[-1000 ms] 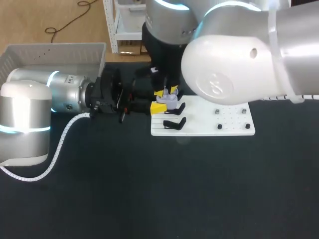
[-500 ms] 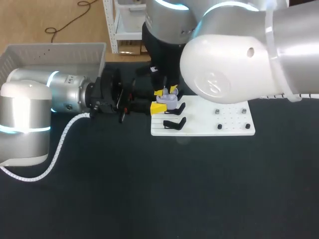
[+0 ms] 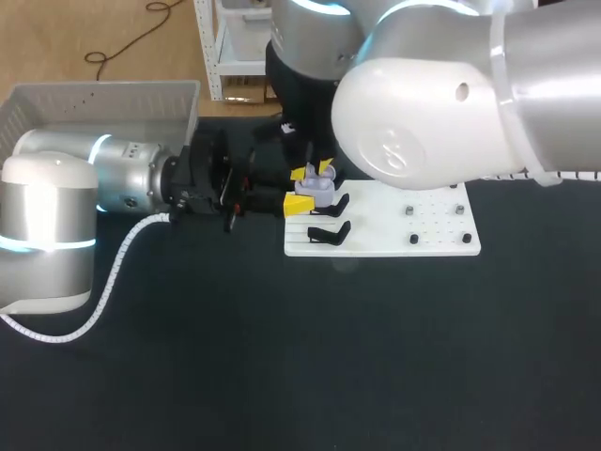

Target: Pick up each earbud case from the left stands, insert the matching earbuds, close the lid, and place the case in the box.

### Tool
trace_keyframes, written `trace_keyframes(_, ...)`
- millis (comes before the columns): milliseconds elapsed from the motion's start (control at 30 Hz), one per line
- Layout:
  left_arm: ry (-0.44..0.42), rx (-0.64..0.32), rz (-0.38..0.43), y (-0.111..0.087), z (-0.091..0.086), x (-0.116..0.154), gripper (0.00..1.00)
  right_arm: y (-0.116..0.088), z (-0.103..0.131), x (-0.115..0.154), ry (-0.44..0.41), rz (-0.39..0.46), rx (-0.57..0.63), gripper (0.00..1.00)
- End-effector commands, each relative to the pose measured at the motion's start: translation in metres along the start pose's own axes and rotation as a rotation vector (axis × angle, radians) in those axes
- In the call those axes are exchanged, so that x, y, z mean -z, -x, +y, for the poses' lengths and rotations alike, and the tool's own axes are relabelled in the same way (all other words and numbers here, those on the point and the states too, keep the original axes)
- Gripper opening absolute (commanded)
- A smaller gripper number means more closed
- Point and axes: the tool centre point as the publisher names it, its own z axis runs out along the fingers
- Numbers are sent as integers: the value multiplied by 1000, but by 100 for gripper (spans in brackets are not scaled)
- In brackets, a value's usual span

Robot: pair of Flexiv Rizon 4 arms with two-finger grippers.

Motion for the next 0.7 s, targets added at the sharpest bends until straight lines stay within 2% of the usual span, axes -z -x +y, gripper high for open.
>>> trace_keyframes(33,-3,0,0,1,1,0,0,-7,0,5,-11,-27,-6,0)
trace_keyframes(233,-3,0,0,1,1,0,0,-18,2,19,-41,-87,-28,0)
trace_keyframes(367,-3,0,0,1,1,0,0,-22,5,26,-73,-174,-52,0)
trace_keyframes(567,-3,0,0,1,1,0,0,-24,7,29,-44,-308,-107,0)
trace_keyframes(700,-3,0,0,1,1,0,0,-19,6,28,-18,-336,-122,0)
